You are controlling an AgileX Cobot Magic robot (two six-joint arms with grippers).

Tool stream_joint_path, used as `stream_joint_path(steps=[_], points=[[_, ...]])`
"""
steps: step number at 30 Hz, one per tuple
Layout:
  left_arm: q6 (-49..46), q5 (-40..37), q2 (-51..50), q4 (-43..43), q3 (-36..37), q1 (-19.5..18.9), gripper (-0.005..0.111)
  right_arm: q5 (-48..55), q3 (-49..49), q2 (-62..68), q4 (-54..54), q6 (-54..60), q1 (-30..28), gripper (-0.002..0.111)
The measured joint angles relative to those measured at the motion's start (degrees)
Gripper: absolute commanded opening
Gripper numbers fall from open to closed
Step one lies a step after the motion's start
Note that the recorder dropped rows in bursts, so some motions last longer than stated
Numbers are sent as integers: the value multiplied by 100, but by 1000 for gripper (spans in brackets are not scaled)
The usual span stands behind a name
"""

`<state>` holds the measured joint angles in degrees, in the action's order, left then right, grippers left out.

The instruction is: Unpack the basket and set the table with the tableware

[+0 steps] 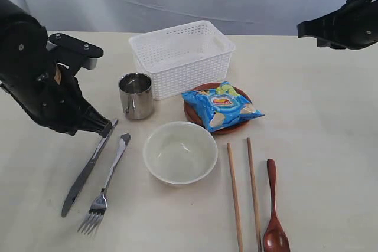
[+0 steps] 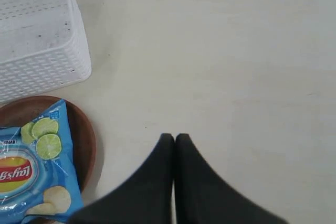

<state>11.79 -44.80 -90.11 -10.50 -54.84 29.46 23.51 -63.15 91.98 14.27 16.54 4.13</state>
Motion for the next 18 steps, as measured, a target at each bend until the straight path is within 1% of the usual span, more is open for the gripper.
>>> stream_joint_path(steps=[1, 6, 7, 13, 18], points=[[0, 88, 0, 60, 41, 0, 9, 0, 0, 0, 13, 0, 0, 0], [-8, 482, -3, 304, 228, 0, 35, 61, 0, 0, 41, 11, 0, 0], [-8, 526, -3, 324, 269, 10, 38, 73, 0, 0, 41, 11, 0, 0], [-8, 600, -37, 345, 313, 10, 39, 87, 0, 0, 54, 11, 0, 0], [-8, 719, -388, 345, 313, 10, 39, 95, 0, 0, 105, 11, 0, 0]])
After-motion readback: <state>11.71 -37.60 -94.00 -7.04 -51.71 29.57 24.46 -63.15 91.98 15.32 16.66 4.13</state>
